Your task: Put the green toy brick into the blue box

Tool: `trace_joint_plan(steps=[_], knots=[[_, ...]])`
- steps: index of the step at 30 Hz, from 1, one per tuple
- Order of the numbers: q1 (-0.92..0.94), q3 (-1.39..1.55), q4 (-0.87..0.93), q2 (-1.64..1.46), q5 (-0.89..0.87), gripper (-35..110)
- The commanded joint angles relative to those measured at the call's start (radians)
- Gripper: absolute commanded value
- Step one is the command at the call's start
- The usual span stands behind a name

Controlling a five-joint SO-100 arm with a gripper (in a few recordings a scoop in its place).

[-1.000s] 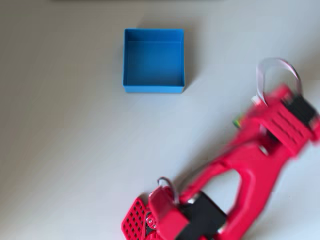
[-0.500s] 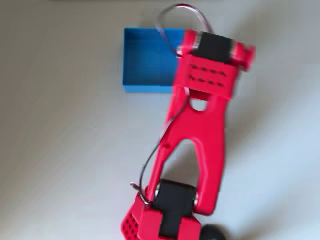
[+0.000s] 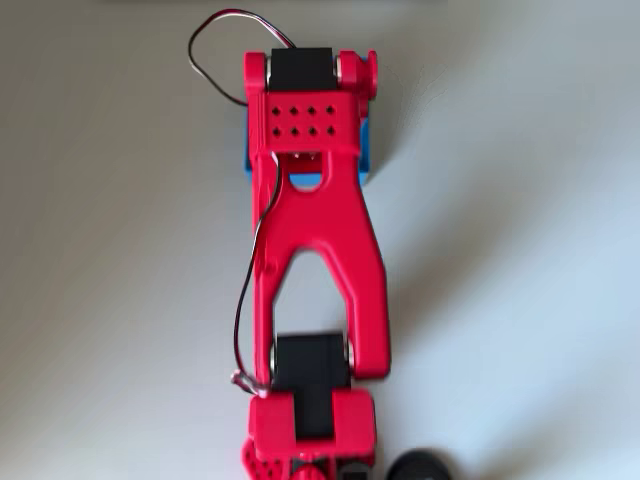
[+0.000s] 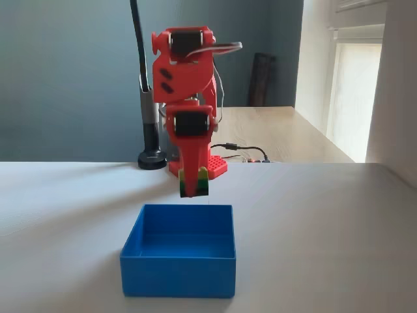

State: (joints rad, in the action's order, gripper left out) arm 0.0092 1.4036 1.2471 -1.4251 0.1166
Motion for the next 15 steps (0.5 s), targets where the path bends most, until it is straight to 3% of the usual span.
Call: trace_joint_plan(steps=[1,8,15], knots=[[-0.009,-0.061,-0.044,0.026,0.041,0],[-0.012,-0.074,-0.066,0.080,0.031,1],[-0.015,-0.044,-0.063,0.080,0.049,24]])
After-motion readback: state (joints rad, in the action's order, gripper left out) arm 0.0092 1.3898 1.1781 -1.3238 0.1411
